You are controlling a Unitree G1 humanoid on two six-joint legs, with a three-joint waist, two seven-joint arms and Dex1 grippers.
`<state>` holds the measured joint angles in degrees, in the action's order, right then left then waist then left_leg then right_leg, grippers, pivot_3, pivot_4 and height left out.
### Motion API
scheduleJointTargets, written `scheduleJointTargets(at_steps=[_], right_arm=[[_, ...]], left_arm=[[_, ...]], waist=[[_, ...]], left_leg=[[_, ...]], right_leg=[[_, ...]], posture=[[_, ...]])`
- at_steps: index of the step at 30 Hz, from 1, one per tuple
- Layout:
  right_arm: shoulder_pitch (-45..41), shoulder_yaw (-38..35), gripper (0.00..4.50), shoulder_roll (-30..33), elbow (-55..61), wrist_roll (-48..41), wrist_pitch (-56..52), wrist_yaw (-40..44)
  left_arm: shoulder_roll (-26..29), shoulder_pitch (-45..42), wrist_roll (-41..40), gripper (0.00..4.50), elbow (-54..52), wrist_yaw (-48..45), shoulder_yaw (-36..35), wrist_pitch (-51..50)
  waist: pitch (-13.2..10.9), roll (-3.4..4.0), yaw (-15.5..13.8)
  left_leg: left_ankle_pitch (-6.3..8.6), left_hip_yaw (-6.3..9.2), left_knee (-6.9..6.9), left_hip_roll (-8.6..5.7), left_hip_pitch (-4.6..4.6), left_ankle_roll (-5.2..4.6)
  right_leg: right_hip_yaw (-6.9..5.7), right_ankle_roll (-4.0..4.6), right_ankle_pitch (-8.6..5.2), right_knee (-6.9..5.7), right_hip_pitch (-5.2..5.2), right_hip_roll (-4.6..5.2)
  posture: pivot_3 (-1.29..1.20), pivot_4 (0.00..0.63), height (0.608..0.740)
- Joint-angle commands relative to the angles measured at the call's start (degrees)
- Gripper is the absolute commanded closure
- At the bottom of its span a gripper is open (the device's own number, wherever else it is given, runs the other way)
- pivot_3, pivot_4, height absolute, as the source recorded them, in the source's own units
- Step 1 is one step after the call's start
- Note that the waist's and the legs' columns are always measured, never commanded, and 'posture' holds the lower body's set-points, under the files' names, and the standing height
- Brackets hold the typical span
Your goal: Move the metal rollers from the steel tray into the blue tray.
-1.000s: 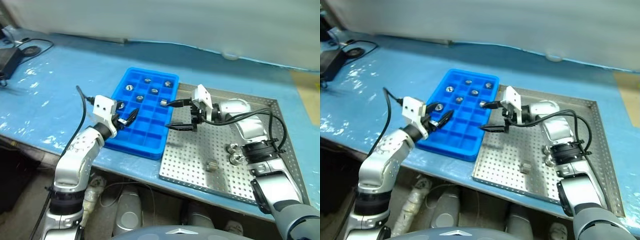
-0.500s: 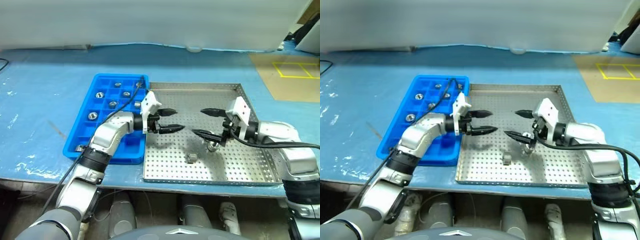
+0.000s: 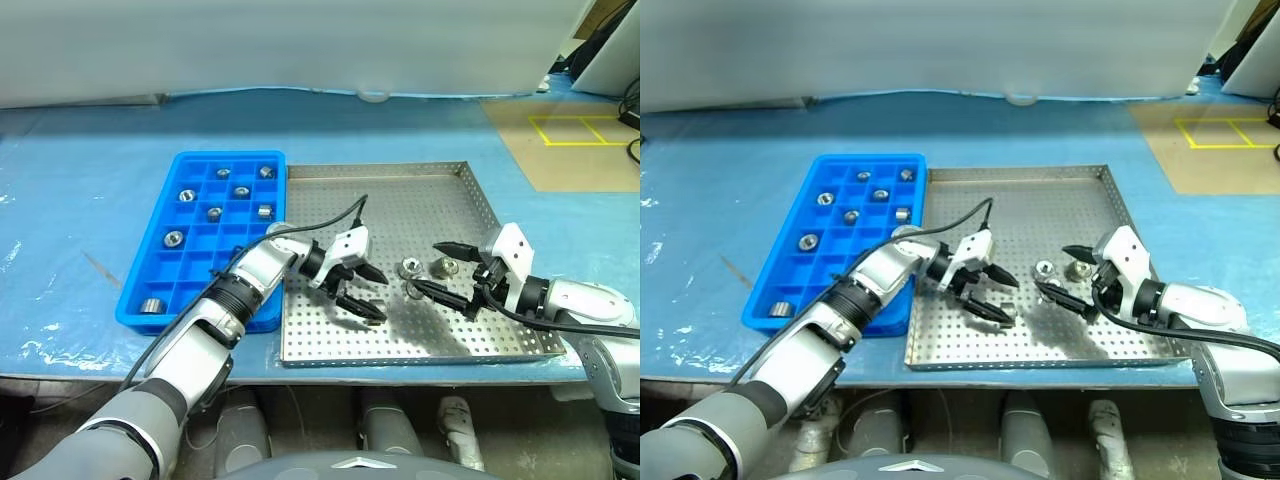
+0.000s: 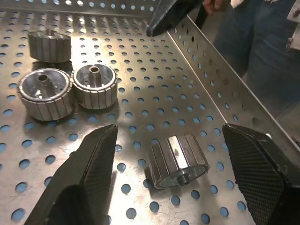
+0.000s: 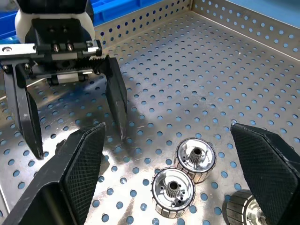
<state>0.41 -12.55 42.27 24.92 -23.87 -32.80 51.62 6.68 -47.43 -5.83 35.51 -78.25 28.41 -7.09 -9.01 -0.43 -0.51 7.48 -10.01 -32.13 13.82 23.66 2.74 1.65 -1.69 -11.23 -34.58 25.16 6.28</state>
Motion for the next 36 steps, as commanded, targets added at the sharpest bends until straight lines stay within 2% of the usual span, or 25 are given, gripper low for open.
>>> scheduleJointTargets(at_steps=[1,7,11,13,17,21,28,36], right_arm=[[0.43,-2.11,0.0,0.4,3.07,-1.66,0.79,-0.99],[-1.72,-1.0,0.0,-0.07,3.13,-2.57,0.49,-2.67],[-3.74,-0.16,0.0,-0.59,3.25,-4.02,-0.15,-3.04],[-5.22,0.71,0.0,-0.5,2.38,-5.12,-0.11,-1.98],[-10.19,4.09,0.0,-0.05,-2.41,-4.8,1.38,1.17],[-18.03,9.96,0.0,-1.55,-9.82,-2.59,4.42,4.96],[-31.38,18.35,0.0,-6.81,-23.63,1.0,10.57,11.92],[-40.89,24.08,0.0,-13.67,-36.59,4.57,17.58,19.17]], left_arm=[[-0.87,-1.37,3.72,0.74,2.0,-0.2,1.85,5.48],[-1.04,-0.93,6.2,2.64,3.57,0.59,0.98,8.71],[-2.85,-0.45,1.43,2.68,1.94,3.46,-5.02,5.06],[-2.52,1.22,-2.69,2.68,-2.04,6.22,-10.33,1.65],[-0.75,5.59,-5.29,2.68,-11.18,15.13,-17.24,-1.87],[0.57,11.96,-4.4,2.68,-22.35,26.2,-21.15,-4.93],[-1.09,21.45,-3.71,2.68,-38.67,49.0,-30.57,-7.99],[0.62,32.78,-0.83,2.68,-54.85,62.8,-35.86,-12.51]], waist=[[0.0,0.0,0.04],[0.0,0.0,0.06],[0.0,0.0,0.38],[-0.01,-0.01,0.31],[0.0,0.0,0.77],[-0.02,-0.02,0.6],[-0.04,-0.07,-2.11],[-0.06,-0.1,-5.04]], left_leg=[[0.01,0.0,0.0,0.0,0.0,-0.01],[0.02,-0.02,0.0,-0.01,0.01,-0.03],[0.02,-0.03,-0.01,-0.01,0.01,-0.03],[0.03,-0.03,-0.01,-0.02,0.03,-0.04],[0.04,-0.02,0.05,0.01,0.05,-0.05],[0.04,-0.02,0.04,0.01,0.08,-0.05],[0.03,0.03,0.03,0.06,0.32,-0.04],[0.04,0.08,0.09,0.13,0.45,-0.04]], right_leg=[[0.0,-0.11,-0.06,0.02,0.0,0.0],[0.01,-0.23,-0.14,0.05,0.0,0.01],[0.02,-0.23,-0.14,0.03,0.0,0.02],[0.02,-0.16,-0.1,0.04,0.01,0.03],[-0.02,0.09,0.05,0.04,0.06,0.01],[-0.05,0.09,0.05,0.04,0.06,0.02],[-0.18,0.11,0.06,0.04,0.19,0.03],[-0.35,0.12,0.04,0.06,0.26,0.02]], posture=[[-0.41,0.15,0.74],[-0.4,0.15,0.74],[-0.37,0.15,0.74],[-0.34,0.15,0.74],[-0.25,0.15,0.74],[-0.13,0.15,0.74],[0.07,0.15,0.74],[0.24,0.15,0.74]])
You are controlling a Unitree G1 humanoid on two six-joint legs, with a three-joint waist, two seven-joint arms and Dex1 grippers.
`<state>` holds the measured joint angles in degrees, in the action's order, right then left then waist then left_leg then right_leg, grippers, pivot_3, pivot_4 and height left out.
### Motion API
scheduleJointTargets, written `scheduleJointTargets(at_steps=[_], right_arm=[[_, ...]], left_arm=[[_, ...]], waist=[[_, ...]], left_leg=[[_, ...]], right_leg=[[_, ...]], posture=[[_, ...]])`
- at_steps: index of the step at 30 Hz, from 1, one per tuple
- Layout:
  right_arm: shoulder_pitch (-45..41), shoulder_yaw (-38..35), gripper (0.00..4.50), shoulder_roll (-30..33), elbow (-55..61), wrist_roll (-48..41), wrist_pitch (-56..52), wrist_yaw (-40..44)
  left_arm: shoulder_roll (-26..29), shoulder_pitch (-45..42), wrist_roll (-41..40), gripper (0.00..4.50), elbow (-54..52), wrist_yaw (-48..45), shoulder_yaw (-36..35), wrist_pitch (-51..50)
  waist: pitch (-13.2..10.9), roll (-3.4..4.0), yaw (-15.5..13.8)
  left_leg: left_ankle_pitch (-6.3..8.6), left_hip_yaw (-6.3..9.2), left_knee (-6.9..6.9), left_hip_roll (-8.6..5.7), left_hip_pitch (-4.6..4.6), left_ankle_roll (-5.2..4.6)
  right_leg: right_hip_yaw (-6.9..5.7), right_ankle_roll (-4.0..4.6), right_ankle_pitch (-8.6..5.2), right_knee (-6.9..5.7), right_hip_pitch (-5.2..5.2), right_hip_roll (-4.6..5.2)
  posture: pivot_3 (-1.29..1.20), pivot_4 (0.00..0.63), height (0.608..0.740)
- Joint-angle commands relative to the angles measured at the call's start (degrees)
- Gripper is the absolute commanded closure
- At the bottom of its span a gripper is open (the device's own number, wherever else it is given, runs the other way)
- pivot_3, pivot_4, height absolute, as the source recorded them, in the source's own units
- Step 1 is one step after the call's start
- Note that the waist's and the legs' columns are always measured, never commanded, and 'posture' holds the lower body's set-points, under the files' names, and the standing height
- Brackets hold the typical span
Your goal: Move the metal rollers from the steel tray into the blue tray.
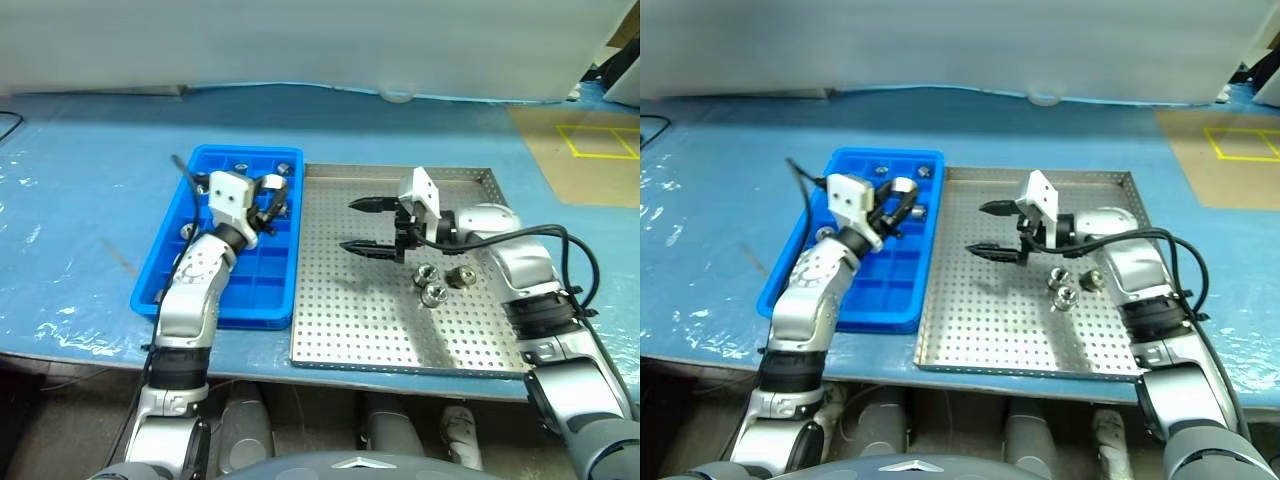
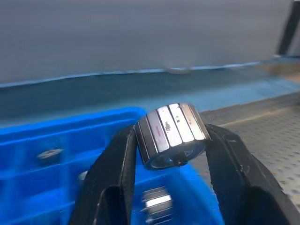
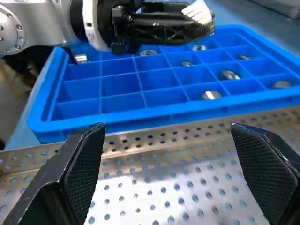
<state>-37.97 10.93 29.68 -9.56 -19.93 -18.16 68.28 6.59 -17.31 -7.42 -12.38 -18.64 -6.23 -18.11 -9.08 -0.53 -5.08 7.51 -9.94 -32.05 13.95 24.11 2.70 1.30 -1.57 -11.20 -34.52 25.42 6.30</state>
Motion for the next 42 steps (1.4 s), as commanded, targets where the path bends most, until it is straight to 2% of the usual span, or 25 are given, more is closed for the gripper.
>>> scheduleJointTargets(at_steps=[1,5,10,15,22,23,24,27,31,35,42], right_arm=[[-3.23,1.03,0.0,-1.76,-3.43,1.0,3.68,3.31],[-5.37,1.81,0.0,-3.76,-7.37,2.05,5.93,5.59],[-6.56,1.87,0.0,-5.6,-11.39,3.19,8.5,7.5],[-6.75,1.51,0.0,-6.5,-13.33,3.99,10.28,8.46],[-5.42,0.42,0.0,-5.74,-13.02,4.53,10.96,7.72],[-4.99,0.21,0.0,-5.46,-12.54,4.56,10.82,7.39],[-4.66,0.03,0.0,-5.23,-12.1,4.54,10.67,7.17],[-3.25,-0.66,0.0,-4.34,-10.3,4.43,9.93,6.29],[-1.46,-1.74,0.0,-3.11,-7.52,3.99,8.68,4.81],[2.44,-4.62,0.0,-0.41,-1.78,2.78,5.57,2.02],[11.03,-10.1,0.0,5.07,9.64,1.43,-0.2,-4.1]], left_arm=[[0.96,4.88,0.85,2.68,-9.3,4.02,-1.46,-2.2],[2.08,12.42,0.74,2.68,-16.76,5.94,-1.35,-5.01],[3.52,19.57,1.36,2.68,-20.78,7.01,-1.38,-6.19],[4.81,19.15,1.58,2.68,-19.45,7.55,-0.68,-7.32],[5.85,17.38,0.14,2.68,-16.85,4.68,2.15,-7.47],[5.98,17.08,-0.23,1.95,-16.51,4.17,2.43,-7.46],[6.02,16.83,-0.55,1.75,-16.31,3.87,2.53,-7.43],[6.21,14.73,-1.74,0.82,-14.29,2.88,2.33,-7.11],[6.26,10.81,-2.69,0.82,-11.78,0.9,3.46,-5.68],[5.76,3.38,-5.52,0.82,-5.56,-3.66,4.46,-2.93],[6.13,-6.83,-4.38,0.82,10.53,-15.15,11.18,5.29]], waist=[[0.0,0.0,-0.89],[-0.02,-0.03,-2.44],[-0.02,-0.03,-4.01],[-0.02,-0.03,-5.23],[-0.02,-0.03,-5.16],[-0.02,-0.03,-5.1],[-0.02,-0.03,-5.08],[-0.02,-0.03,-5.07],[-0.02,-0.03,-4.75],[-0.02,-0.03,-4.46],[-0.01,-0.03,-1.8]], left_leg=[[0.0,0.0,0.01,0.01,0.01,0.0],[0.0,0.05,0.01,0.0,0.06,0.0],[-0.01,0.17,0.01,0.03,0.09,0.03],[-0.01,0.28,0.01,0.03,0.12,0.05],[-0.02,0.29,0.02,0.02,0.17,0.06],[-0.02,0.29,0.02,0.02,0.17,0.06],[-0.02,0.28,0.02,0.02,0.18,0.06],[-0.02,0.28,0.02,0.02,0.17,0.07],[-0.04,0.28,-0.03,0.01,0.13,0.1],[-0.06,0.28,-0.04,-0.01,0.12,0.12],[-0.07,0.18,-0.05,-0.09,-0.01,0.12]], right_leg=[[-0.01,0.0,0.0,0.0,0.0,0.0],[-0.06,0.0,-0.01,0.04,-0.01,0.02],[-0.15,-0.02,-0.01,0.01,-0.02,0.01],[-0.19,-0.04,-0.03,-0.02,-0.02,0.0],[-0.2,-0.03,-0.02,0.0,0.01,-0.01],[-0.2,-0.03,-0.02,0.0,0.02,-0.01],[-0.2,-0.03,-0.02,0.0,0.02,-0.01],[-0.19,-0.03,-0.02,-0.01,0.02,-0.01],[-0.16,-0.04,-0.02,-0.1,0.01,-0.01],[-0.14,-0.04,-0.02,-0.14,0.0,-0.01],[0.06,-0.06,-0.01,-0.13,-0.02,-0.02]], posture=[[0.24,0.15,0.74],[0.32,0.15,0.74],[0.35,0.15,0.74],[0.35,0.15,0.74],[0.3,0.15,0.74],[0.28,0.15,0.74],[0.27,0.15,0.74],[0.24,0.15,0.74],[0.18,0.15,0.74],[0.09,0.15,0.74],[-0.07,0.15,0.74]])
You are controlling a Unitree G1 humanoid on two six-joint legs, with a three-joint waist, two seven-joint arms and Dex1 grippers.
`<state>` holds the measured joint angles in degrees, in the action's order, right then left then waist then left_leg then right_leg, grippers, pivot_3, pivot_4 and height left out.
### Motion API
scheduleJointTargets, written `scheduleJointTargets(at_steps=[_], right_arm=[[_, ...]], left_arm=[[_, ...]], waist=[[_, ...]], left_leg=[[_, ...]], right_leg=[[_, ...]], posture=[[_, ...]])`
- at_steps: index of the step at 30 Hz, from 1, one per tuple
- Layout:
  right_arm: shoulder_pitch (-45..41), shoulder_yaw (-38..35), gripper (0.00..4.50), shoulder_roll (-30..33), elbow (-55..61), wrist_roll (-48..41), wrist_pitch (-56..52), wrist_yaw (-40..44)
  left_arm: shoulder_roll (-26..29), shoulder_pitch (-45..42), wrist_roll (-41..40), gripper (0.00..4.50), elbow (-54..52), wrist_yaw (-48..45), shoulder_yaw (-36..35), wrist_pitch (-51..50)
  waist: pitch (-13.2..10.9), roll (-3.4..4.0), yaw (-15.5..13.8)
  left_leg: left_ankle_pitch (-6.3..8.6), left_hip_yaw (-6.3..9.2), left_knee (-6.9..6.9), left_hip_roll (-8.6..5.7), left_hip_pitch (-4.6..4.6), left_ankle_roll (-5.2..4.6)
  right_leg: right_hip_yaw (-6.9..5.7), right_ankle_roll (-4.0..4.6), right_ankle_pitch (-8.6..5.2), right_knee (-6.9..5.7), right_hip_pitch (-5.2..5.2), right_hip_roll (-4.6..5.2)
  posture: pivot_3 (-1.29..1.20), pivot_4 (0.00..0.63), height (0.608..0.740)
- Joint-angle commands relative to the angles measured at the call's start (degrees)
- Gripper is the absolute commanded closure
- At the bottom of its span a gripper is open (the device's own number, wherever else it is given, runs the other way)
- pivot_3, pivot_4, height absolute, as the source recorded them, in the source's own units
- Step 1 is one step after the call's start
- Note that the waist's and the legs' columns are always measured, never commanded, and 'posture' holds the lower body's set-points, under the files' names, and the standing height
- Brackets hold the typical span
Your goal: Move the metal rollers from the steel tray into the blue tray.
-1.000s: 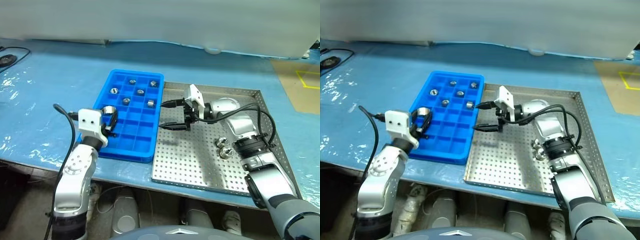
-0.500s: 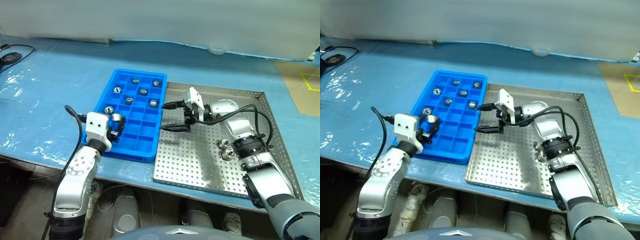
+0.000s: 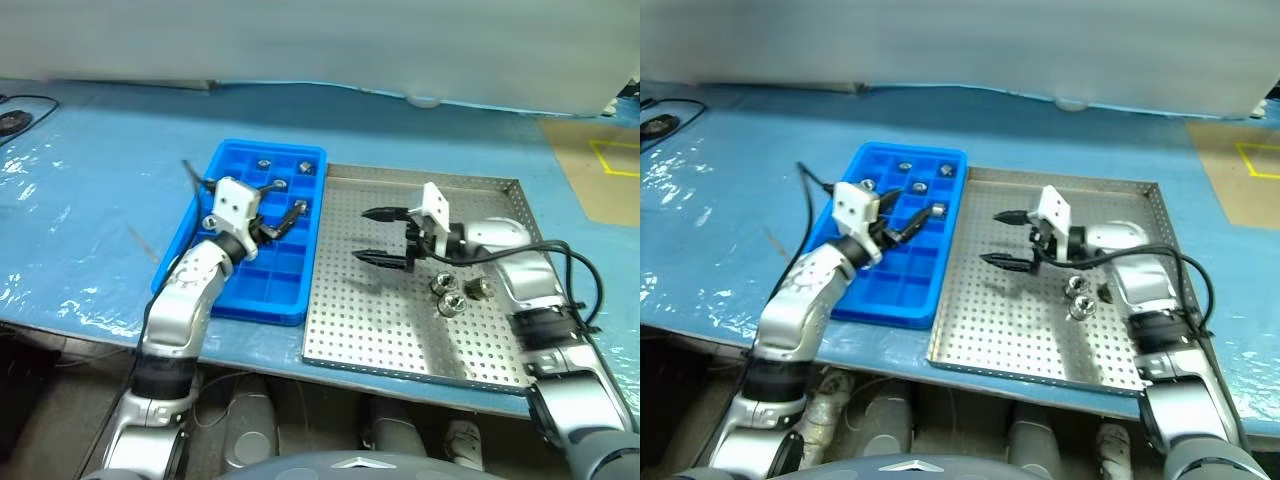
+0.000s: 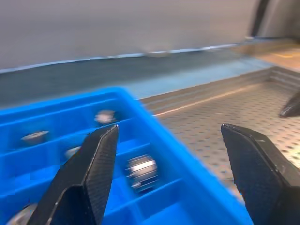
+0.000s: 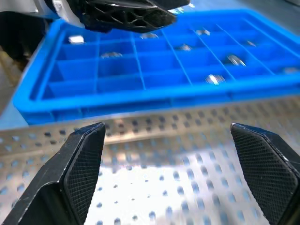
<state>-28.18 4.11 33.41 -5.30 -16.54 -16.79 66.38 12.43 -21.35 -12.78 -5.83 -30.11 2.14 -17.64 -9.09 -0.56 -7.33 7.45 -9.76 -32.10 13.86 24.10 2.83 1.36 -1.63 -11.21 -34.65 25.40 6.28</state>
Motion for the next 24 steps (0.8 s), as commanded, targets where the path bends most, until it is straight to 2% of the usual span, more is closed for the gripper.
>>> scheduleJointTargets(at_steps=[1,5,8,10,14,22,24], right_arm=[[2.28,-4.05,0.0,1.88,6.72,-2.13,-2.26,-3.12],[7.92,-7.89,0.0,4.56,13.34,-3.51,-6.46,-6.91],[13.02,-10.58,0.0,6.25,19.34,-4.79,-11.46,-10.32],[15.28,-11.86,0.0,6.66,22.18,-5.95,-13.92,-12.03],[19.91,-14.83,0.0,6.55,27.85,-7.55,-17.72,-16.39],[27.35,-19.61,0.0,7.75,35.83,-10.38,-23.32,-20.97],[29.07,-20.65,0.0,7.82,37.29,-10.83,-24.24,-21.94]], left_arm=[[0.06,-4.07,1.35,0.82,6.31,-5.25,3.93,6.35],[-3.2,-12.22,0.02,0.82,18.13,-13.95,7.54,10.75],[-7.52,-20.74,1.54,0.82,31.77,-17.06,8.18,18.45],[-9.32,-24.61,2.61,0.82,38.68,-19.19,8.61,22.84],[-13.58,-32.01,2.75,0.82,52.53,-29.25,9.7,26.64],[-19.0,-39.63,8.6,0.82,67.93,-37.7,12.32,33.99],[-19.9,-40.44,10.12,0.82,69.97,-38.69,12.82,35.74]], waist=[[0.0,0.0,1.03],[0.0,0.0,2.47],[0.0,0.01,3.51],[0.01,0.01,3.82],[0.02,0.03,5.38],[0.03,0.04,6.79],[0.03,0.04,7.07]], left_leg=[[0.0,-0.01,0.0,0.0,-0.01,0.0],[-0.01,-0.06,-0.01,0.0,-0.06,0.0],[0.0,-0.14,-0.02,-0.05,-0.12,-0.02],[0.01,-0.16,-0.02,-0.05,-0.12,-0.03],[0.06,-0.23,-0.01,-0.08,-0.15,-0.11],[0.1,-0.27,-0.02,-0.09,-0.15,-0.16],[0.11,-0.27,-0.04,-0.11,-0.15,-0.18]], right_leg=[[0.02,-0.01,0.0,0.0,0.01,-0.01],[0.1,-0.02,0.0,-0.01,0.01,-0.01],[0.19,-0.03,0.01,-0.01,-0.01,0.0],[0.22,-0.04,0.01,0.01,-0.01,0.0],[0.28,-0.05,0.01,0.1,-0.01,0.01],[0.31,-0.1,-0.02,0.16,-0.02,0.03],[0.31,-0.34,-0.17,0.19,-0.04,0.06]], posture=[[-0.1,0.15,0.74],[-0.18,0.15,0.74],[-0.27,0.15,0.74],[-0.29,0.15,0.74],[-0.36,0.15,0.74],[-0.48,0.15,0.74],[-0.49,0.15,0.74]])
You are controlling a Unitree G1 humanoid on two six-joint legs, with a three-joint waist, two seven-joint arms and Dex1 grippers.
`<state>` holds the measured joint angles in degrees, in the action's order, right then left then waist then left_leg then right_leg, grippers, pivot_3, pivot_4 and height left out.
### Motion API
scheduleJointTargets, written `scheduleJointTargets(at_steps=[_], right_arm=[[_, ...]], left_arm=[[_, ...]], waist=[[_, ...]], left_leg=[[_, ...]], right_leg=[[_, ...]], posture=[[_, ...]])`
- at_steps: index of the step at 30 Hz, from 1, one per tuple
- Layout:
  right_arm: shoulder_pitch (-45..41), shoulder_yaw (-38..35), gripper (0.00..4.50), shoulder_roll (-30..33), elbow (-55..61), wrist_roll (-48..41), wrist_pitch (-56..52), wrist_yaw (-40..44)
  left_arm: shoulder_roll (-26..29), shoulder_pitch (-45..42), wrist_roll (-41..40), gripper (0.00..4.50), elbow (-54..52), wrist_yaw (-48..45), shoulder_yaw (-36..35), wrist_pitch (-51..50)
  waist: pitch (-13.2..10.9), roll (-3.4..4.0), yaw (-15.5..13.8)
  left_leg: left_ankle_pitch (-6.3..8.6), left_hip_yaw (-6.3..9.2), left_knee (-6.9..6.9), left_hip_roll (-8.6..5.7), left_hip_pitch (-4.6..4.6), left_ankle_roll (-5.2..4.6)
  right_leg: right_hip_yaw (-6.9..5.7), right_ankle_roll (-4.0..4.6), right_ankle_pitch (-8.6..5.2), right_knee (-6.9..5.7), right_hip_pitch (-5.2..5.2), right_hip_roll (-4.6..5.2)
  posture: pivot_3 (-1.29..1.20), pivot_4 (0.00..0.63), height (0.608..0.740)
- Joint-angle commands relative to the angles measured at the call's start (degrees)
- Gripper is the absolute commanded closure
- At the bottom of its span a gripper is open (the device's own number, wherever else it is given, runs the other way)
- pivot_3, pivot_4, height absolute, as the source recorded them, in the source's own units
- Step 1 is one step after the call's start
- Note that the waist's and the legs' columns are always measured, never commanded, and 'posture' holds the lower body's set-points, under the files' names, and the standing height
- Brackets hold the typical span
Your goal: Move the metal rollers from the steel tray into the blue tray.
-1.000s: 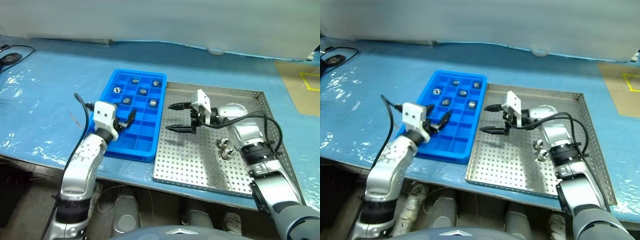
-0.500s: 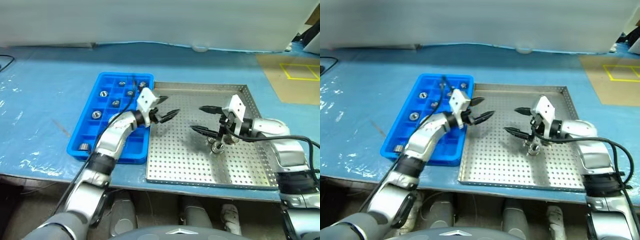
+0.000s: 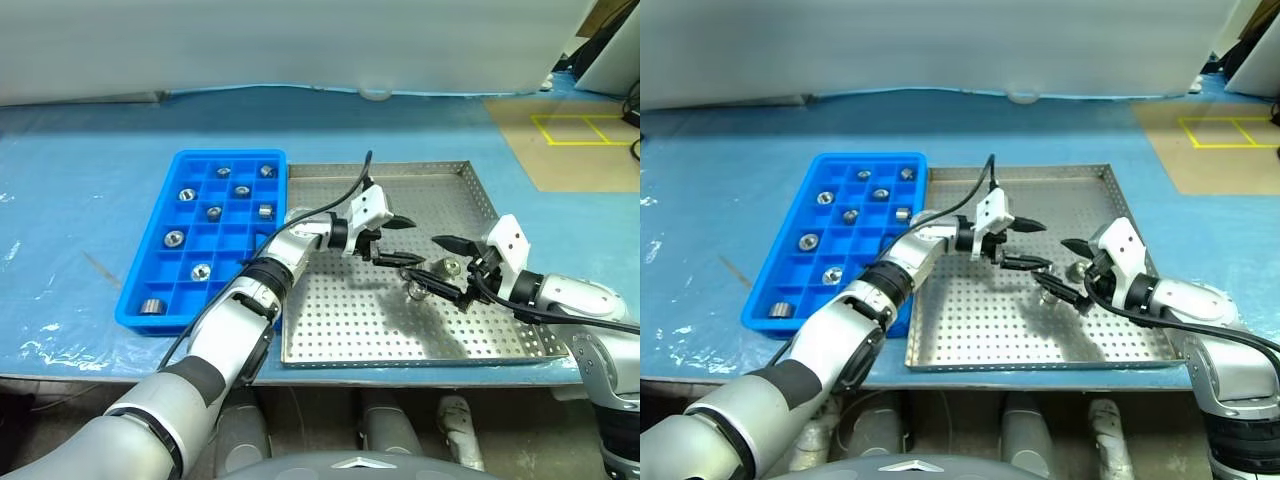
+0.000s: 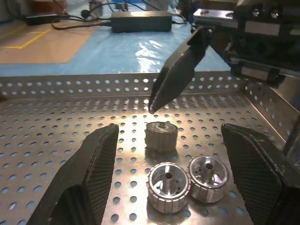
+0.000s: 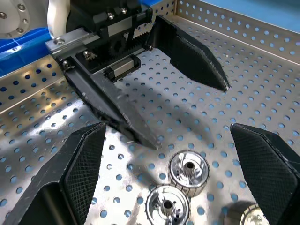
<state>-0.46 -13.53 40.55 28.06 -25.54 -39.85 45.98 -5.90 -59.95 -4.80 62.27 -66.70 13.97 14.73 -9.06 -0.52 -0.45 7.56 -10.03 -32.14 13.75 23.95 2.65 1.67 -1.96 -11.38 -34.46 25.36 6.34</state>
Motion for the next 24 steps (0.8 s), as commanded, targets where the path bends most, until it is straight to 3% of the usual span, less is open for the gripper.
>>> scheduleJointTargets(at_steps=[1,13,24], right_arm=[[2.19,-3.54,0.0,0.7,4.62,-2.01,-1.54,-1.99],[7.89,-7.09,0.0,0.94,9.62,-5.02,-4.51,-4.93],[12.28,-10.68,0.0,2.61,10.02,-6.99,-5.19,-5.15]], left_arm=[[-1.92,-2.1,3.26,0.82,2.73,-2.19,1.5,4.51],[-4.11,-4.73,16.44,0.82,9.44,5.35,7.6,14.0],[-3.39,-7.23,17.83,0.82,11.13,8.62,5.56,14.91]], waist=[[0.0,0.0,0.38],[0.05,0.09,1.96],[0.06,0.1,2.34]], left_leg=[[0.01,0.0,0.0,0.0,0.0,-0.02],[0.17,-0.04,0.01,-0.04,0.09,-0.18],[0.38,-0.11,-0.01,-0.07,0.11,-0.33]], right_leg=[[0.0,-0.08,-0.05,0.04,-0.01,0.0],[-0.01,-0.07,-0.03,0.35,-0.06,0.04],[-0.02,0.05,0.24,0.84,-0.26,0.1]], posture=[[-0.5,0.15,0.74],[-0.56,0.15,0.74],[-0.57,0.15,0.74]])
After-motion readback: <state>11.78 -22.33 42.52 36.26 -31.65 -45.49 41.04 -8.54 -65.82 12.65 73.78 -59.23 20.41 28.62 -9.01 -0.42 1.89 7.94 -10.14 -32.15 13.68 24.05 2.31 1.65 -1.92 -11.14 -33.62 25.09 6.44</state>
